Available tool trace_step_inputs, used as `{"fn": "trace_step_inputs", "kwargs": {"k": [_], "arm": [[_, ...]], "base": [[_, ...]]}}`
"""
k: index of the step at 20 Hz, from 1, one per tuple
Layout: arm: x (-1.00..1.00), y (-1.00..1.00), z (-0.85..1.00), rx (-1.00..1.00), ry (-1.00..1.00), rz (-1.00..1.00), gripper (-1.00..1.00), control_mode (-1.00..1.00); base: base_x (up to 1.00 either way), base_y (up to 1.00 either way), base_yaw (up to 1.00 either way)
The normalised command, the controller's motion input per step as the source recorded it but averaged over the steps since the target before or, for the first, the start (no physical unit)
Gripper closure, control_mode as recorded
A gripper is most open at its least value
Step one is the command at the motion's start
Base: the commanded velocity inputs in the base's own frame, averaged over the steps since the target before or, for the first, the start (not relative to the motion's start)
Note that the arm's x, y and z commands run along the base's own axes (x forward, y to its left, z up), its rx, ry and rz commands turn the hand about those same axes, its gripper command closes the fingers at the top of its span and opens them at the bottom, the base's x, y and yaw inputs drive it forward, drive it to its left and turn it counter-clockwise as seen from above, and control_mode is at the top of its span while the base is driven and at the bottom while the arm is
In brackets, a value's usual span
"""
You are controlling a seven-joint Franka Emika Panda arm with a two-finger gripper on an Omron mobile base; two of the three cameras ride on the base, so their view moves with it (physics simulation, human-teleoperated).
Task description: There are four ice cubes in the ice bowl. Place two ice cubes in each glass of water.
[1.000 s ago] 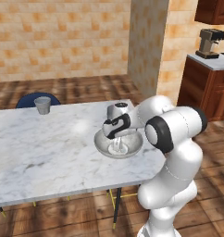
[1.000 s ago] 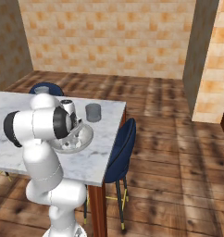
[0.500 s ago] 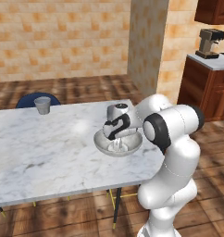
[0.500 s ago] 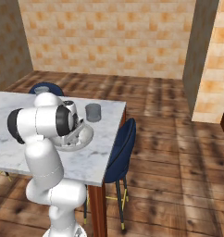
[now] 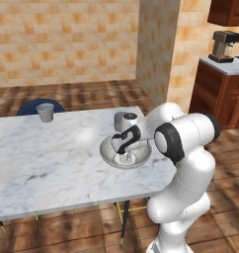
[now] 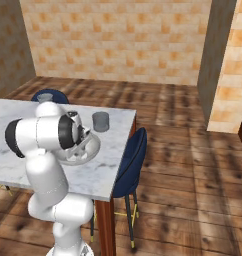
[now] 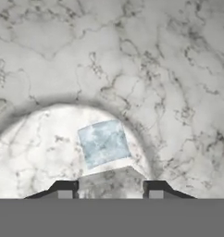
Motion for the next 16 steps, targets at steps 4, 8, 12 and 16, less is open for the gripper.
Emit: {"fn": "trace_step_inputs", "kwargs": {"k": [4, 8, 12, 16], "arm": [[-0.46, -0.04, 0.08, 0.04, -0.2, -0.11, 1.0, -1.0], [-0.28, 0.02, 0.81, 0.12, -0.27, -0.09, 1.0, -1.0], [-0.04, 0.0, 1.0, 0.15, -0.12, -0.04, 1.0, -1.0], [0.0, -0.02, 1.0, 0.08, 0.04, -0.07, 1.0, -1.0]], "base": [[0.0, 0.0, 0.0], [0.0, 0.0, 0.0], [0.0, 0.0, 0.0], [0.0, 0.0, 0.0]]}}
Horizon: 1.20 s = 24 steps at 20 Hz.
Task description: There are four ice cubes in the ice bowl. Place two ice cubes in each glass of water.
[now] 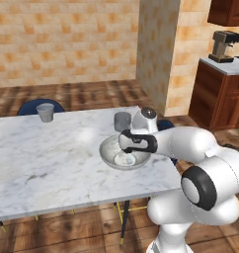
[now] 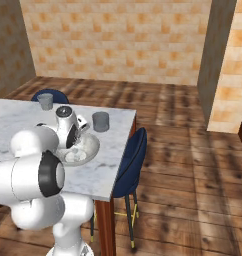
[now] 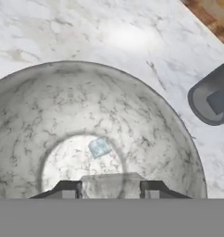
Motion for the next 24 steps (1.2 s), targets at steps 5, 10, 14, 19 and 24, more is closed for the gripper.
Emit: {"fn": "trace_step_inputs", "kwargs": {"k": [5, 10, 14, 19, 24], "arm": [[0.11, -0.24, 1.0, 0.05, 0.27, -0.2, 1.0, -1.0], [0.51, -0.47, 0.8, 0.11, 0.08, -0.09, 1.0, -1.0], [0.75, -0.39, 0.25, 0.16, -0.05, 0.0, 1.0, -1.0], [0.92, -0.01, 0.0, 0.1, 0.03, 0.0, 1.0, -1.0], [0.83, 0.05, -0.05, 0.0, 0.31, 0.0, 1.0, -1.0]], "base": [[0.0, 0.0, 0.0], [0.0, 0.0, 0.0], [0.0, 0.0, 0.0], [0.0, 0.0, 0.0], [0.0, 0.0, 0.0]]}}
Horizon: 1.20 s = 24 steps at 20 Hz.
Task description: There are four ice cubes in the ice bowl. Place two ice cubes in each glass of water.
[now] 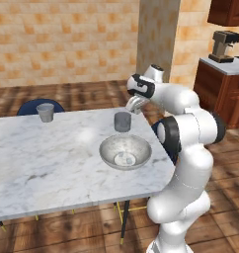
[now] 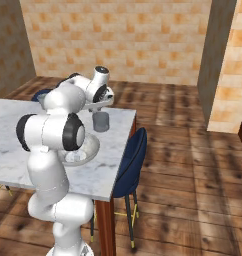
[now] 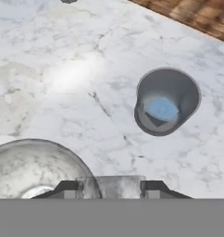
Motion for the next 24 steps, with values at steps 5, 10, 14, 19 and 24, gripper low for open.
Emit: {"fn": "trace_step_inputs", "kwargs": {"k": [5, 10, 14, 19, 24], "arm": [[0.62, 0.01, -0.19, 0.0, 0.23, 0.0, 1.0, -1.0], [0.38, 0.0, -0.45, 0.05, 0.01, 0.0, 1.0, -1.0], [0.36, 0.0, -0.51, 0.08, 0.0, 0.0, 1.0, -1.0], [0.41, 0.08, -0.17, 0.07, 0.0, 0.0, 1.0, -1.0], [0.41, 0.21, -0.15, 0.02, 0.0, 0.0, 1.0, -1.0]], "base": [[0.0, 0.0, 0.0], [0.0, 0.0, 0.0], [0.0, 0.0, 0.0], [0.0, 0.0, 0.0], [0.0, 0.0, 0.0]]}}
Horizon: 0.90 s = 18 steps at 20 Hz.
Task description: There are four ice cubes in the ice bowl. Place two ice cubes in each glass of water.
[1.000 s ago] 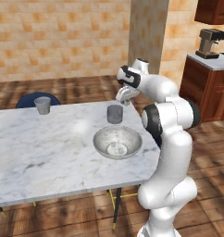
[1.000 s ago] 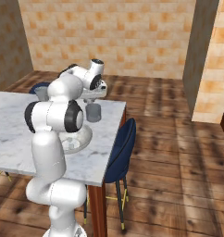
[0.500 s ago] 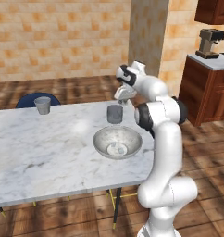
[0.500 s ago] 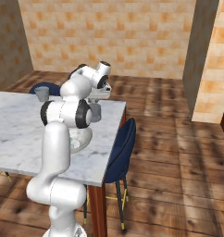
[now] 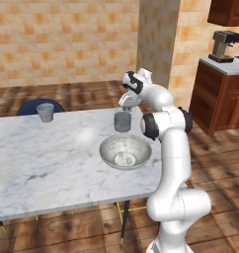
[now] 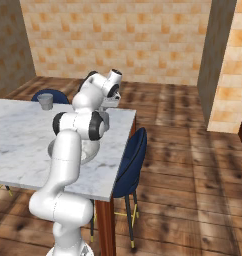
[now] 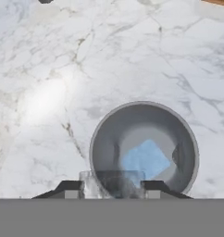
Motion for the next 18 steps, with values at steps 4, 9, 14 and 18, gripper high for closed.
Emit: {"fn": "trace_step_inputs", "kwargs": {"k": [4, 9, 14, 18], "arm": [[0.47, -0.01, -0.35, 0.01, 0.0, 0.0, 1.0, -1.0], [0.48, 0.0, -0.07, 0.05, 0.0, 0.0, 1.0, -1.0], [0.45, 0.0, -0.15, 0.03, 0.0, 0.0, 1.0, -1.0], [0.28, 0.03, -0.07, 0.01, 0.0, 0.0, -1.0, -1.0]], "base": [[0.0, 0.0, 0.0], [0.0, 0.0, 0.0], [0.0, 0.0, 0.0], [0.0, 0.0, 0.0]]}}
